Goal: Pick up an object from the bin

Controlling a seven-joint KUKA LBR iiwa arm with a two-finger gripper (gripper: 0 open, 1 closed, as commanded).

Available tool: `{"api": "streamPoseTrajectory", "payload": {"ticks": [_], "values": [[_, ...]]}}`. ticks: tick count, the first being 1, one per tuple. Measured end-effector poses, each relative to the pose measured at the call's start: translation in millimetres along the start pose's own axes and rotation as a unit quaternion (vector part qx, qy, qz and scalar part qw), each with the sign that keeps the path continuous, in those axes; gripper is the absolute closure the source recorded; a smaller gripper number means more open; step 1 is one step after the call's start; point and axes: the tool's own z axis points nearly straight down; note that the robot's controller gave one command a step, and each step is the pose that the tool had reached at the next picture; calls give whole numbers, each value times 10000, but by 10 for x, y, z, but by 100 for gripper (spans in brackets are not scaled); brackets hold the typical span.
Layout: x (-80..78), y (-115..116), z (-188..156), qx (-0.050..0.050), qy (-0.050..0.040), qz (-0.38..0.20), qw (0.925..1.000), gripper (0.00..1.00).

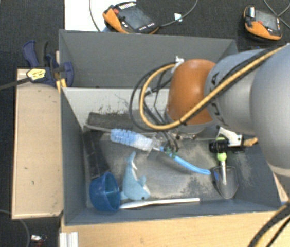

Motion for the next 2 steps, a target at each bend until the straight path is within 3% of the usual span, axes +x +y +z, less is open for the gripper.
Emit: {"api": "streamPoseTrajectory", "payload": {"ticks": [2], "values": [[-4,-4,-604,4,-1,-45,10000,100]]}}
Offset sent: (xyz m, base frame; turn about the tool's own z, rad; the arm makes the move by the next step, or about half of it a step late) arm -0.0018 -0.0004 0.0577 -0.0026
